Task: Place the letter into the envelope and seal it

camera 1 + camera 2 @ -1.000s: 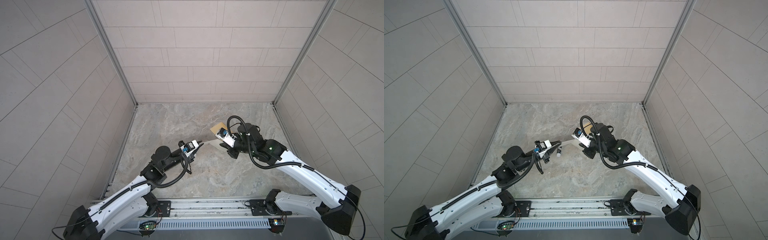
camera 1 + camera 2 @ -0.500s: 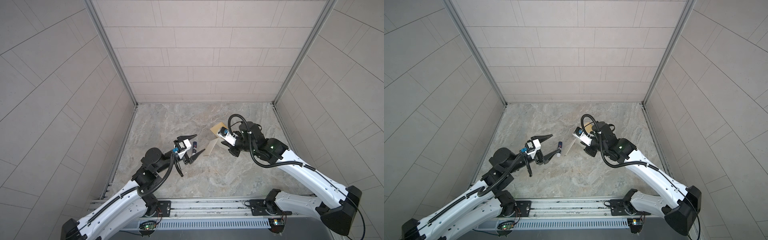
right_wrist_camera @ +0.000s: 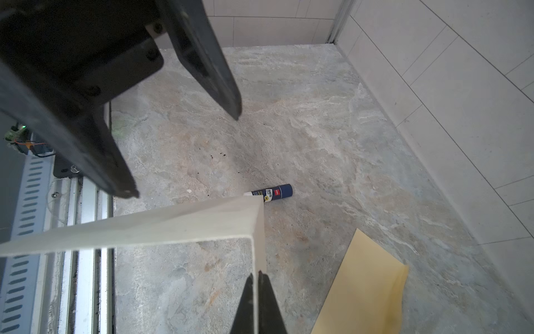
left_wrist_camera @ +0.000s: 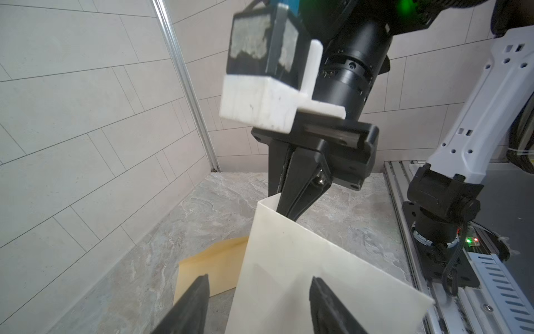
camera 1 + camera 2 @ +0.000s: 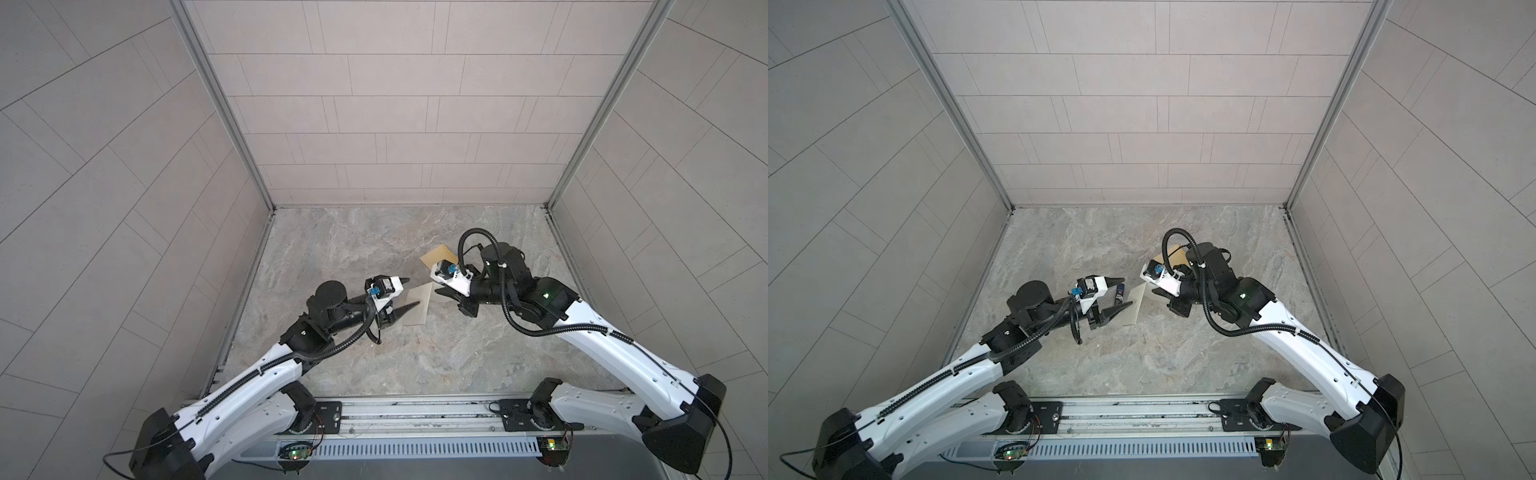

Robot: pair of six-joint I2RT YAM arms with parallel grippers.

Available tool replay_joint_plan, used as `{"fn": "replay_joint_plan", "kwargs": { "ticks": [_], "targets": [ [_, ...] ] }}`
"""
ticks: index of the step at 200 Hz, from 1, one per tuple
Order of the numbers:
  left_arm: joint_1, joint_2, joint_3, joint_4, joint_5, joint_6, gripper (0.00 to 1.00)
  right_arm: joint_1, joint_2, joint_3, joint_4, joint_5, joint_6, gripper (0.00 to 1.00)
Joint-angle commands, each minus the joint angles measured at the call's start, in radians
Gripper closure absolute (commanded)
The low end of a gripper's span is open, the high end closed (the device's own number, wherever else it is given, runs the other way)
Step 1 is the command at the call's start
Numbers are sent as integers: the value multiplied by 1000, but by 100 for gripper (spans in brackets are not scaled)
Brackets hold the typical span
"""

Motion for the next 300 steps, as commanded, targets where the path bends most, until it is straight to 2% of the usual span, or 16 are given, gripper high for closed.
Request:
{"fn": "replay_joint_plan", "kwargs": {
  "ticks": [1, 36, 92, 171, 253, 266, 300],
  "targets": [
    [4, 17, 46, 9, 59, 27, 41, 0, -15, -11, 35, -72, -17, 100],
    [5, 59, 54, 9, 66, 41, 43, 6, -5, -15, 47, -90, -12, 100],
    [5, 89, 53, 26, 87, 41, 56, 18, 1, -14, 52, -99, -11, 100],
    [5, 89, 29, 39, 91, 48, 63, 32, 2, -14, 56, -109, -22, 100],
    [5, 79, 4, 42, 78, 63, 87, 33, 0, -16, 54, -98, -32, 100],
    [4, 77, 0, 44, 74, 63, 88, 33, -1, -18, 56, -96, -32, 100],
    [5, 70, -6, 44, 70, 66, 96, 34, -5, -15, 55, -72, -36, 92]
  ]
}}
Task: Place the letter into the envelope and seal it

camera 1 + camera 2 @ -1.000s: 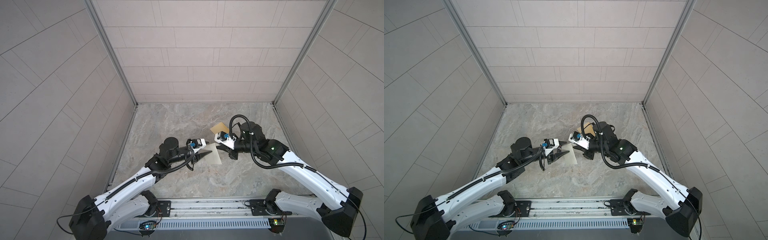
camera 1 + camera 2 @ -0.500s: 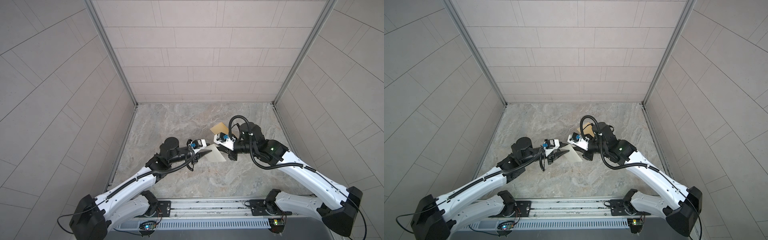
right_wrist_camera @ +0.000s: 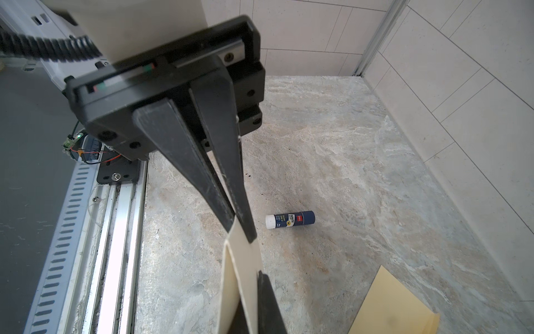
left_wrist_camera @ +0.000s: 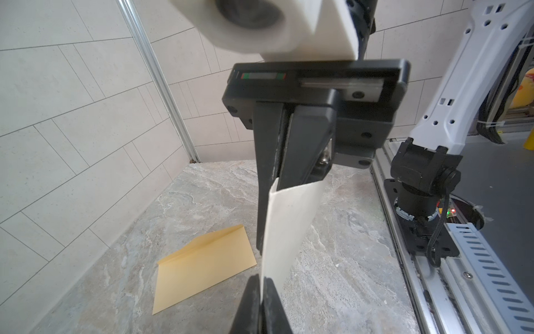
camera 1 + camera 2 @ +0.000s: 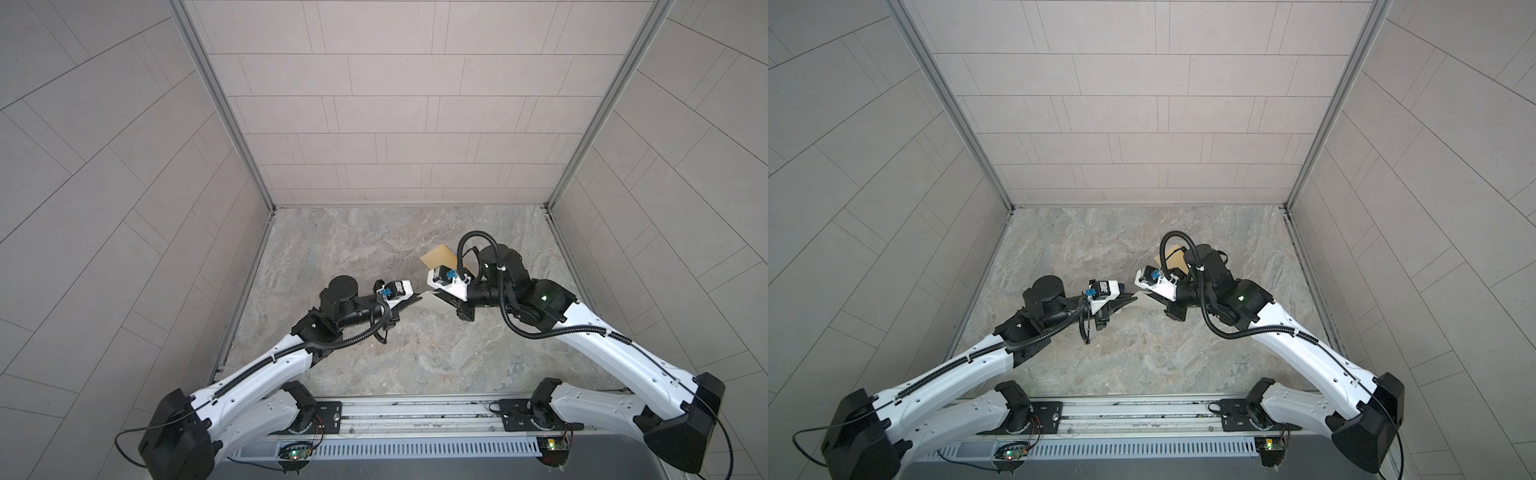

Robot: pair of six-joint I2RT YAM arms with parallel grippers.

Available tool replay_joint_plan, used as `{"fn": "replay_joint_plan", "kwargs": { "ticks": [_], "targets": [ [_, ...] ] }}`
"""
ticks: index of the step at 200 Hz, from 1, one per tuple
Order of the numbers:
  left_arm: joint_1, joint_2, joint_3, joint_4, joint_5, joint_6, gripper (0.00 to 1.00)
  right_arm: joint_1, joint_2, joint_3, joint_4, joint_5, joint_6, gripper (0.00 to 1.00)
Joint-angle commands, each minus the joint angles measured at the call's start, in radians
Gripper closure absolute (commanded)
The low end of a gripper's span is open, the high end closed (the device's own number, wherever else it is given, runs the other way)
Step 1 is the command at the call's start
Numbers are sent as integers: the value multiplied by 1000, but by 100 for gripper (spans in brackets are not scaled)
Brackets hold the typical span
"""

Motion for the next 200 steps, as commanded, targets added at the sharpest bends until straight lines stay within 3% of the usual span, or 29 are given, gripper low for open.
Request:
{"fn": "replay_joint_plan", "kwargs": {
  "ticks": [1, 35, 66, 89, 123, 137, 145, 182, 200],
  "targets": [
    [5, -22, -15, 33, 2, 8, 96, 6, -7, -5, 7, 16, -18, 92],
    [5, -32, -23, 34, -14, 27, 100, 6, -37, -5, 9, 171, -23, 82],
    [4, -40, -31, 34, -49, 47, 100, 0, -104, 14, -34, 400, -49, 66],
    [4, -40, -31, 30, -94, 66, 100, -19, -162, 17, -59, 450, -58, 51],
    [4, -38, -31, 29, -114, 79, 100, -23, -196, 57, -135, 419, -54, 34],
    [5, -37, -31, 28, -106, 81, 100, -23, -187, 86, -158, 361, -27, 10],
    [5, -37, -31, 27, -104, 81, 100, -24, -177, 103, -171, 316, -16, 1],
    [4, -39, -32, 21, -91, 81, 100, -22, -117, 139, -133, 119, 59, 2],
    [5, -39, -29, 12, -77, 81, 100, -12, -85, 139, -110, 34, 42, 8]
  ]
}}
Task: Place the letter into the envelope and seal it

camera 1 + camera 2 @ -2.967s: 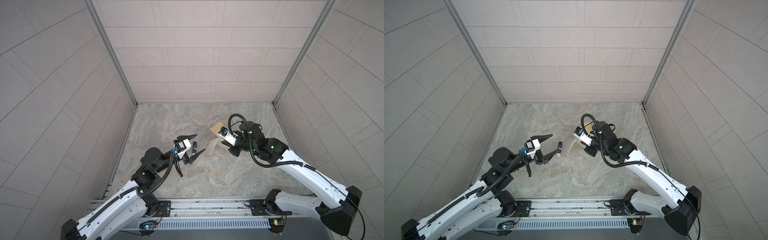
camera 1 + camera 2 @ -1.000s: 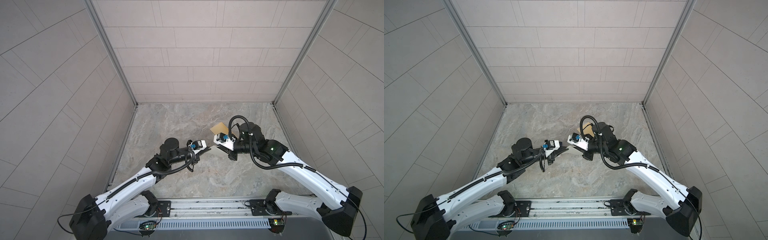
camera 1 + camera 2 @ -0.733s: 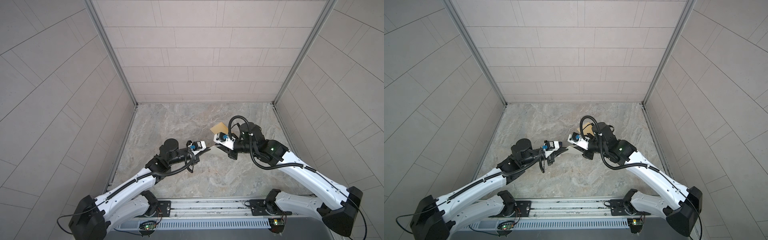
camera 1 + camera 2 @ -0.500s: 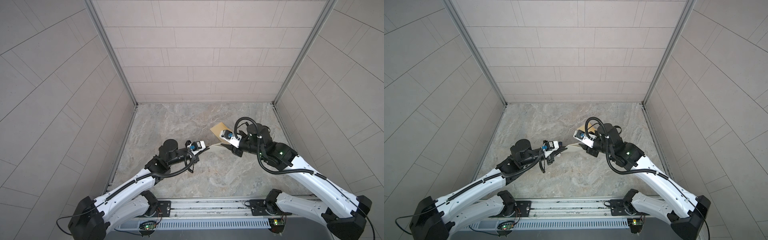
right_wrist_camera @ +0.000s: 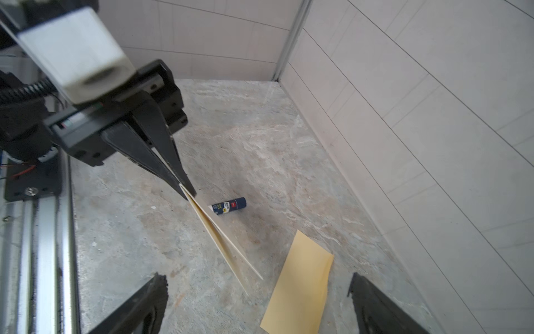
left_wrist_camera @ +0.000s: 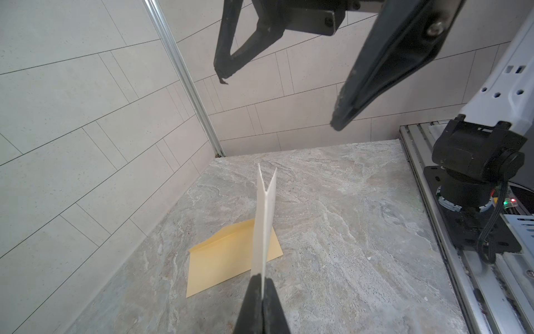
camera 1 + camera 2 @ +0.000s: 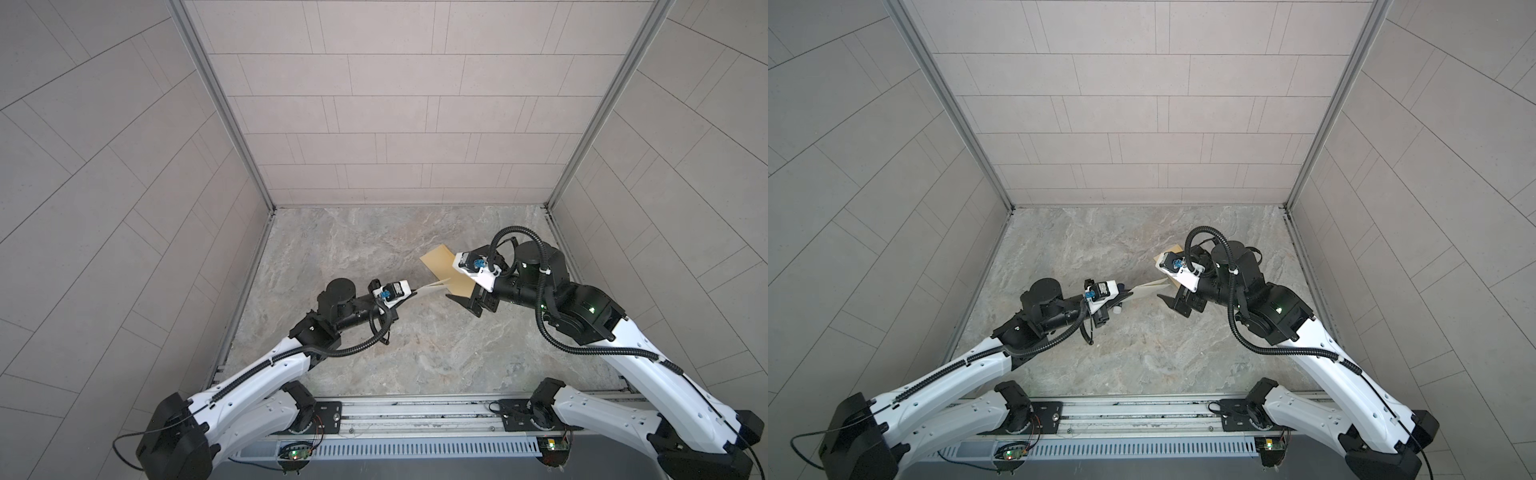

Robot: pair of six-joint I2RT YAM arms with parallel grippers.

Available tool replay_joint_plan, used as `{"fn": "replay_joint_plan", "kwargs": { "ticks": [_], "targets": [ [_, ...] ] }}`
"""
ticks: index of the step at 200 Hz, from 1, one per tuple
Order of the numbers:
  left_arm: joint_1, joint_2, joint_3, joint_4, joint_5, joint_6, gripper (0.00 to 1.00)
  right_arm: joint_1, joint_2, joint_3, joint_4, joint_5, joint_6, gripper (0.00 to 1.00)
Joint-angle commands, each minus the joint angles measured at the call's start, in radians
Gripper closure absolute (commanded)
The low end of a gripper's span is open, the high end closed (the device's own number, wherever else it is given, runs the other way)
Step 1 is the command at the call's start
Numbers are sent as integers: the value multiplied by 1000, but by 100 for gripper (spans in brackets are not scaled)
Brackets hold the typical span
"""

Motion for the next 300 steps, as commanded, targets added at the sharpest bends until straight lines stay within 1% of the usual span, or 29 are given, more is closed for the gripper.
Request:
{"fn": "replay_joint_plan", "kwargs": {
  "ticks": [1, 13, 25, 64, 88, 105, 150, 175, 186, 200, 215, 231, 282, 291, 300],
  "targets": [
    [5, -14, -6, 7, 27, 10, 100, 11, 35, 12, 18, -169, 23, 9],
    [5, -14, -6, 5, 37, 6, 100, 22, 58, 10, 43, -182, 23, 17],
    [5, -14, -6, 3, 43, 2, 100, 31, 82, 16, 50, -190, 15, 22],
    [5, -13, -5, -15, 53, 10, 100, 61, 149, 38, 40, -196, -30, 31],
    [5, -10, -2, -20, 56, 10, 100, 73, 177, 44, 49, -193, -40, 40],
    [4, -12, -2, -24, 56, 10, 100, 74, 189, 45, 53, -198, -41, 51],
    [4, -9, -1, -30, 59, 12, 100, 75, 197, 44, 43, -200, -56, 86],
    [4, -6, 1, -31, 65, 10, 100, 75, 193, 39, 36, -201, -64, 100],
    [4, -6, 3, -30, 67, 10, 100, 75, 191, 39, 29, -203, -71, 100],
    [5, -6, 0, -28, 72, 10, 95, 75, 187, 40, 20, -208, -78, 100],
    [3, -5, -3, -19, 77, 7, 92, 75, 184, 41, 14, -215, -87, 100],
    [5, -2, -4, -18, 80, 5, 92, 74, 175, 41, 17, -220, -88, 100],
    [4, 6, -3, -18, 82, 1, 97, 66, 141, 54, 20, -194, -98, 100],
    [5, 7, -4, -18, 82, 0, 97, 62, 135, 56, 20, -191, -101, 100],
    [4, 9, -4, -18, 81, 1, 93, 58, 127, 58, 19, -189, -105, 100]
  ]
}}
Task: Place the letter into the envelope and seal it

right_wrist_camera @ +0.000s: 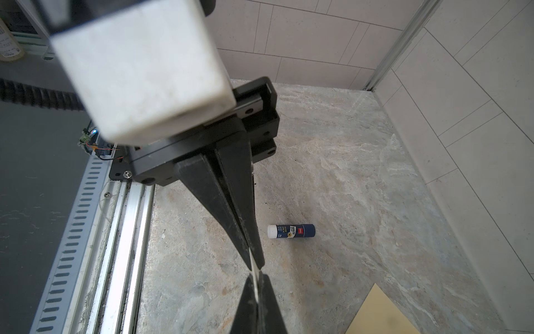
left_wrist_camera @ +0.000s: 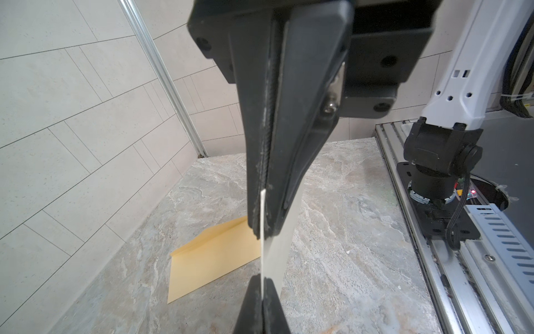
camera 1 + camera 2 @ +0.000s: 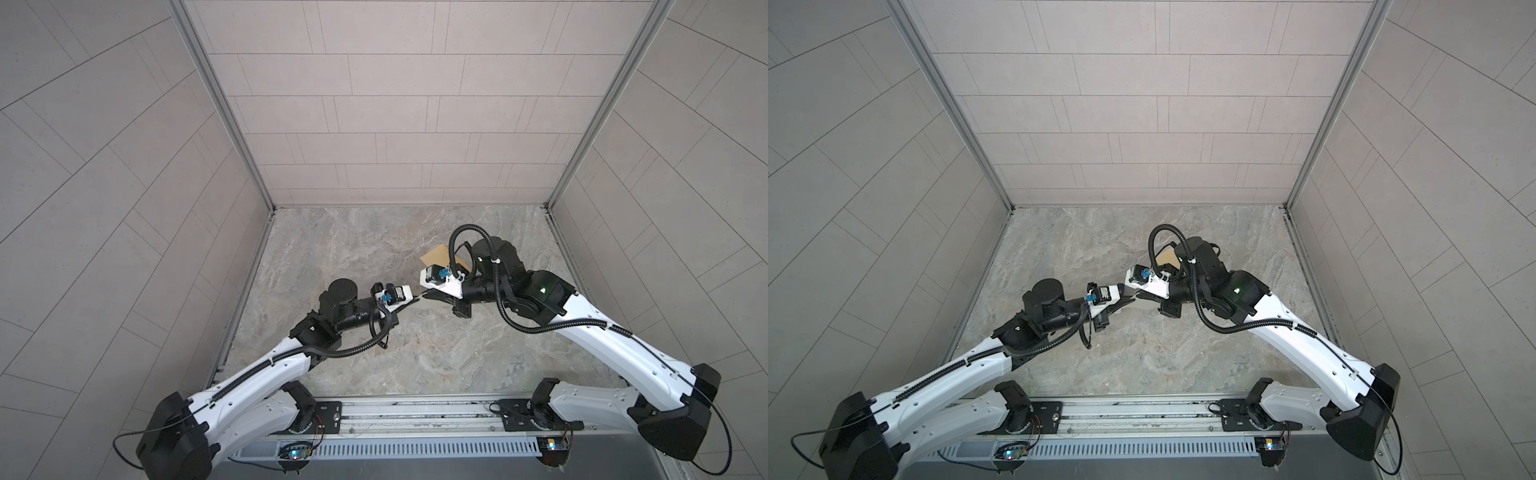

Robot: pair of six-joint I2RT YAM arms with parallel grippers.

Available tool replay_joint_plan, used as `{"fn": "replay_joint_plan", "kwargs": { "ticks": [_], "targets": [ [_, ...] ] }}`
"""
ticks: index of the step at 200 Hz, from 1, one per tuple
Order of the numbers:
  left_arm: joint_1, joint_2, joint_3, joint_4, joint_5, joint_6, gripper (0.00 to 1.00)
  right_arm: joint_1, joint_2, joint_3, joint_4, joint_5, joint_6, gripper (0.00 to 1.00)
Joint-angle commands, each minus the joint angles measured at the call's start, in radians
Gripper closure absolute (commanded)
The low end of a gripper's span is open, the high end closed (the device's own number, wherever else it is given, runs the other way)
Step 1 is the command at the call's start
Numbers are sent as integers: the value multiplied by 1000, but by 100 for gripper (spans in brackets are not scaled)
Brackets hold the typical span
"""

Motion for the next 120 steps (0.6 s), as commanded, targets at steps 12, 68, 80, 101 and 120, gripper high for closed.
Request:
{"fn": "replay_joint_plan", "kwargs": {
  "ticks": [12, 68, 80, 101, 120],
  "targets": [
    [5, 8, -2, 6, 15, 0, 89, -14, -57, 40, 1, 5, -24, 100],
    [4, 12, -2, 1, 10, -10, 100, -14, -81, 29, 4, -2, -19, 100],
    [5, 13, -2, -1, 10, -8, 99, -14, -85, 27, 4, 3, -18, 100],
    [5, 13, -1, -7, 9, -2, 85, -18, -92, 26, 5, 13, -22, 100],
    [4, 12, 0, -17, 9, -2, 96, -23, -99, 27, 4, 16, -23, 100]
  ]
}}
